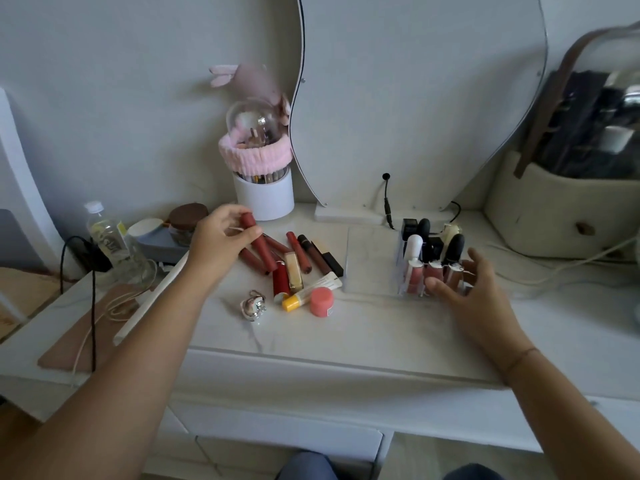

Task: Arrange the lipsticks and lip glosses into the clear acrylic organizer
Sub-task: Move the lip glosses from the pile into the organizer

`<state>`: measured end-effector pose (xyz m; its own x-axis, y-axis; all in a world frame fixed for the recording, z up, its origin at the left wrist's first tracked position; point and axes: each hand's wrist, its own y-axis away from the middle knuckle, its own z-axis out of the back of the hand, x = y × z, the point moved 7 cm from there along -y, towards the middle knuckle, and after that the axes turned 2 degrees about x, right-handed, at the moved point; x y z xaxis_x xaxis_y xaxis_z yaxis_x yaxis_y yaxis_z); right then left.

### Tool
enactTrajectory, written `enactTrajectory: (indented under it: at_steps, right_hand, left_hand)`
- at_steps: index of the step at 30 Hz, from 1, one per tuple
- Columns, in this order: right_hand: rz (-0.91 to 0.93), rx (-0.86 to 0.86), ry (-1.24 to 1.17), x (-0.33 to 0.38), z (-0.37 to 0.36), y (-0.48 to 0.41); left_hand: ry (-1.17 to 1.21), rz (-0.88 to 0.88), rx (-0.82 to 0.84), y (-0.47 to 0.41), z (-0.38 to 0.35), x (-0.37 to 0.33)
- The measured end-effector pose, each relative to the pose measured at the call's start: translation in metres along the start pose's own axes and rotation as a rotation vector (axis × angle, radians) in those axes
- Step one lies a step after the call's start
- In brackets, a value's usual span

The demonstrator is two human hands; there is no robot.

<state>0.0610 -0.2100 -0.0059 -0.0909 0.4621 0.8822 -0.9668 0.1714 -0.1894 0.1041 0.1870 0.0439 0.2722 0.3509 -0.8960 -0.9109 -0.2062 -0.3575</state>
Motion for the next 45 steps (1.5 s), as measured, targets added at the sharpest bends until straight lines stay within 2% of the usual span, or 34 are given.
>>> enactTrajectory:
  at_steps: [7,14,20,31,39,41,43,45]
  right_hand:
    - [0.035,-0.029,0.023,-0.006,0.0,-0.001]
    - [0.047,-0.008,-0.011,-0.008,-0.001,-0.001]
    - [0.04,0.014,-0.008,-0.007,-0.004,-0.003]
    - [0.03,0.033,0.001,-0.007,-0.005,-0.002]
    - [0.025,0.03,0.025,-0.006,-0.005,0.0]
    - [0.027,0.034,0.029,-0.005,-0.005,0.0]
    - [0.031,0.036,0.037,-0.005,-0.005,0.0]
    - [0.038,0.035,0.042,-0.005,-0.006,0.0]
  left_hand:
    - [0.044,-0.174,0.134,-0.01,-0.083,-0.081]
    - [-0.087,-0.148,0.224,-0.011,-0.145,-0.079]
    - [-0.184,-0.128,0.225,-0.008,-0.154,-0.057]
    - [-0.15,-0.065,0.214,-0.008,-0.152,-0.043]
    - [-0.126,-0.027,0.269,-0.008,-0.143,-0.043]
    - [-0.135,-0.025,0.206,-0.015,-0.119,-0.041]
    - [-0.176,0.009,-0.017,-0.027,-0.073,-0.029]
    - [-0.35,0.12,-0.231,-0.035,-0.022,-0.005]
